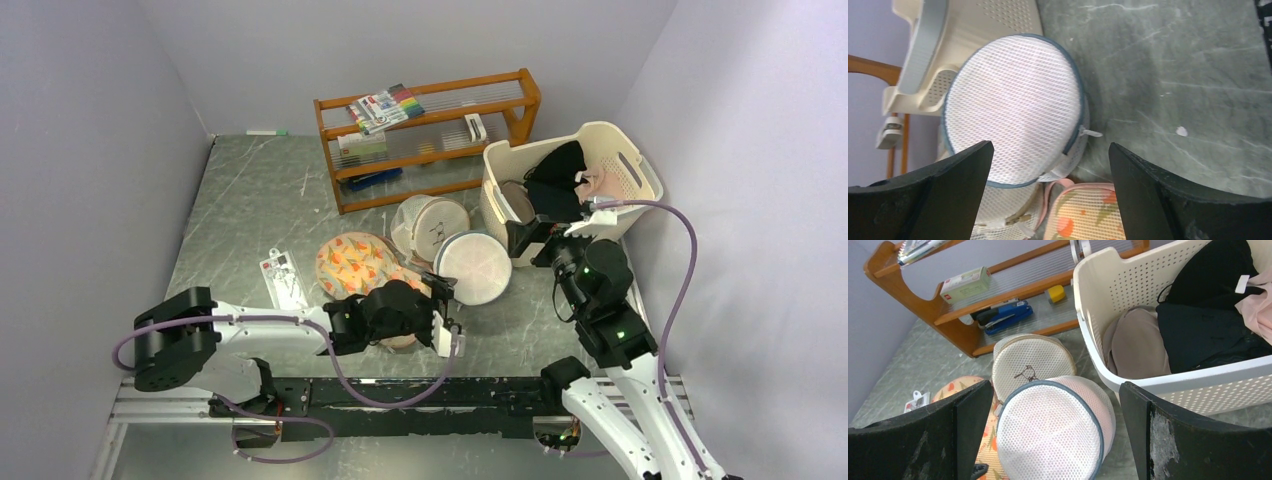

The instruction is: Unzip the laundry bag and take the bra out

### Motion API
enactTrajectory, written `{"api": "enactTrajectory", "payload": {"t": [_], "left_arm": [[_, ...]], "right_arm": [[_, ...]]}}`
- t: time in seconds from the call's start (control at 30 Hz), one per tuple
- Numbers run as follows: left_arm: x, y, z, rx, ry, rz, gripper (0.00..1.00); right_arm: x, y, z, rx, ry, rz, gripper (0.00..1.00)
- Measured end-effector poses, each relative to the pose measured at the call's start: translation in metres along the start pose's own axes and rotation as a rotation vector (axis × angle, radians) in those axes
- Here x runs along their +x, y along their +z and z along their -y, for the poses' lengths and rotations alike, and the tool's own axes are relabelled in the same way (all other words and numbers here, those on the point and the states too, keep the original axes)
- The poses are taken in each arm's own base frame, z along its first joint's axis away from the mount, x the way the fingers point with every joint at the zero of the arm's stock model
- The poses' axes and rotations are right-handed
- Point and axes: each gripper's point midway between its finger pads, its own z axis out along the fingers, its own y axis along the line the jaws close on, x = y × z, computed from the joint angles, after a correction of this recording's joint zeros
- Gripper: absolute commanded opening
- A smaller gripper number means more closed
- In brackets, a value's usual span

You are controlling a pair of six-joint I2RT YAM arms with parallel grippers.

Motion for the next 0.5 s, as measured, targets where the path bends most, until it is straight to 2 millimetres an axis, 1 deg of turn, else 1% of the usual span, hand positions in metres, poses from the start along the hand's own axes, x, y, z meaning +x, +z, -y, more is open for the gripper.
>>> {"api": "enactTrajectory", "payload": {"t": [0.07, 0.17, 0.27, 0.33, 0.4, 0.5], "left_arm": [[-0.002, -0.002, -0.008, -0.023, 0.023, 0.003, 0.90], [0.004, 0.002, -0.014, -0.028, 0.067, -0.026, 0.89], [0.017, 0.007, -0.018, -0.017, 0.079, -0.057, 0.88], [0.030, 0.012, -0.028, -0.022, 0.079, -0.088, 0.83], [0.039, 0.016, -0.034, -0.023, 0.079, -0.107, 0.79], [0.051, 0.024, -0.039, -0.012, 0.081, -0.127, 0.81]], "right_arm": [[0.004, 0.003, 0.001, 0.006, -0.004, -0.017, 1.00], [0.012, 0.007, 0.002, 0.013, -0.011, -0.049, 1.00], [0.015, 0.009, 0.002, 0.014, -0.013, -0.062, 1.00], [0.015, 0.009, 0.001, 0.011, -0.012, -0.062, 1.00], [0.015, 0.009, 0.000, 0.006, -0.011, -0.063, 1.00], [0.017, 0.011, 0.000, 0.002, -0.012, -0.070, 1.00]]}}
